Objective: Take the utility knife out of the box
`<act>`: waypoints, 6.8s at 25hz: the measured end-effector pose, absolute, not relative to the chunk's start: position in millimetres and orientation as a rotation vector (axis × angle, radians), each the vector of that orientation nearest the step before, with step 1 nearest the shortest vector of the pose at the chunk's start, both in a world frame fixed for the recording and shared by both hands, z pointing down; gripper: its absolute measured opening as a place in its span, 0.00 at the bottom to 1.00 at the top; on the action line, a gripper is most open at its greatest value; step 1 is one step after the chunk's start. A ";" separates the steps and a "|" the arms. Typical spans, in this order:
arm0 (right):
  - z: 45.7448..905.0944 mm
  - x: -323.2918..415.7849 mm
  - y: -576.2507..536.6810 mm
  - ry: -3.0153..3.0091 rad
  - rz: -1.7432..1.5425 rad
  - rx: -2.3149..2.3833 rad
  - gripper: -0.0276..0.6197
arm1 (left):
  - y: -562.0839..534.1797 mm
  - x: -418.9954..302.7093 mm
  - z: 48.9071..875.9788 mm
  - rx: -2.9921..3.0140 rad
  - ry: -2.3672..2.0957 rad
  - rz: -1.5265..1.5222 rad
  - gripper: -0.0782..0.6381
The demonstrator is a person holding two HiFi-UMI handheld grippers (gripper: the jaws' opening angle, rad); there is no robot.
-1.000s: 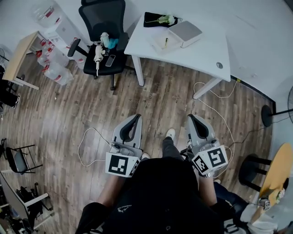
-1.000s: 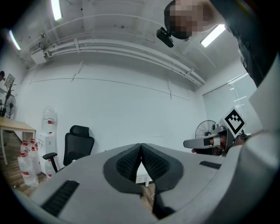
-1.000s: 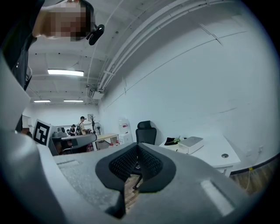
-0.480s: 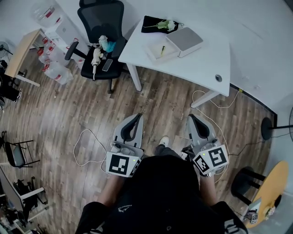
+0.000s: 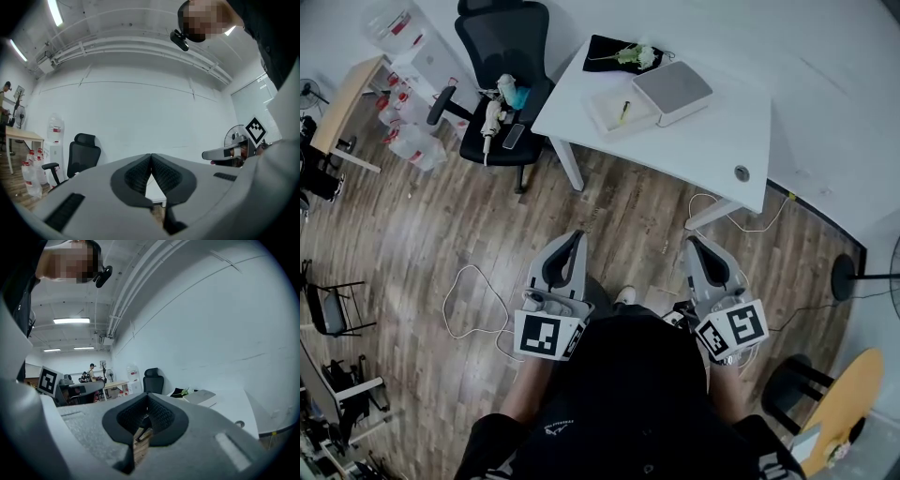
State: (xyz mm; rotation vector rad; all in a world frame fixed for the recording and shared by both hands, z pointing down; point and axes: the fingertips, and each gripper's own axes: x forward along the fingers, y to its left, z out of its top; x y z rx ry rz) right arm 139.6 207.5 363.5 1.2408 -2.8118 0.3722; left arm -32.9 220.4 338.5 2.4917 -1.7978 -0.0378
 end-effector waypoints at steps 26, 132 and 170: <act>380.7 172.0 35.3 -2.632 0.429 1.514 0.05 | 4.7 -3.9 358.7 2.627 -1.539 -0.021 0.12; 432.4 180.6 -294.7 -2.483 0.578 1.420 0.05 | -322.8 -21.0 736.1 1.691 -1.302 1.003 0.22; 429.2 110.8 -247.1 -2.621 0.548 1.254 0.05 | -305.4 -47.9 573.7 2.028 -1.477 0.621 0.20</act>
